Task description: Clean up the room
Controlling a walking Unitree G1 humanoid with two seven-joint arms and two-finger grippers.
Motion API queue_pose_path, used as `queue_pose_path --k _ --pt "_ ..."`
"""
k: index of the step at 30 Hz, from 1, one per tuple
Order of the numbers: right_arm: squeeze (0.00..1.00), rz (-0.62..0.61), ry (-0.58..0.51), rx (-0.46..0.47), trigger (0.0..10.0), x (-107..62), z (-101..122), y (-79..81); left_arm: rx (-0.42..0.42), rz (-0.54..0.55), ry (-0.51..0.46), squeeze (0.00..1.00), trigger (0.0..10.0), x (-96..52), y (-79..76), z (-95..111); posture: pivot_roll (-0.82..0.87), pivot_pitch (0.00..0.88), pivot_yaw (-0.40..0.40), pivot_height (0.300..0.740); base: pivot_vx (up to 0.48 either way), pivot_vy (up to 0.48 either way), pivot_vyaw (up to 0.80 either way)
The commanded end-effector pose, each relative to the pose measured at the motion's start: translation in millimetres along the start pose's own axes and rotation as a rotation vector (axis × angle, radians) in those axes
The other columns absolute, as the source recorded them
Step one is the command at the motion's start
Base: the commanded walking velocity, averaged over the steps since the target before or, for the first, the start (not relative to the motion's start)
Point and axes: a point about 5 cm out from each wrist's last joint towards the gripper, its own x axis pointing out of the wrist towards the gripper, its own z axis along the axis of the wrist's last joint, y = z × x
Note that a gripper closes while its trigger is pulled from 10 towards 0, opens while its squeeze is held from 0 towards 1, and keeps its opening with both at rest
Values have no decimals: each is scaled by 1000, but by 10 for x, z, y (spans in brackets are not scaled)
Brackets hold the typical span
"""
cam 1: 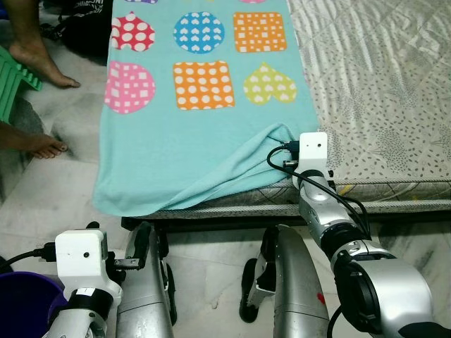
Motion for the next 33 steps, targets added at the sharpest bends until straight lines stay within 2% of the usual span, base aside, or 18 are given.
queue_pose_path --k 1,13,25,27,29,33 --pt "0 2 45 6 0 -46 -161 -40 -2 6 36 0 10000 -16 23 -67 242 399 -68 550 0 0 0" --pt "0 8 57 42 0 -132 -366 -206 0 3 25 0 10000 70 32 -73 218 378 -58 550 0 0 0" --pt "0 142 11 84 0 -179 -322 -111 -1 11 18 0 10000 144 72 -76 202 361 -54 550 0 0 0" --pt "0 184 13 96 4118 -213 -346 -101 -3 14 16 0 10000 160 80 -79 196 356 -54 550 0 0 0" --pt "0 218 14 93 10000 -247 -368 -100 -4 15 14 0 10000 182 87 -79 187 348 -50 550 0 0 0" --pt "0 235 3 78 10000 -312 -393 -150 -7 14 8 0 10000 219 91 -77 176 339 -49 550 0 0 0"
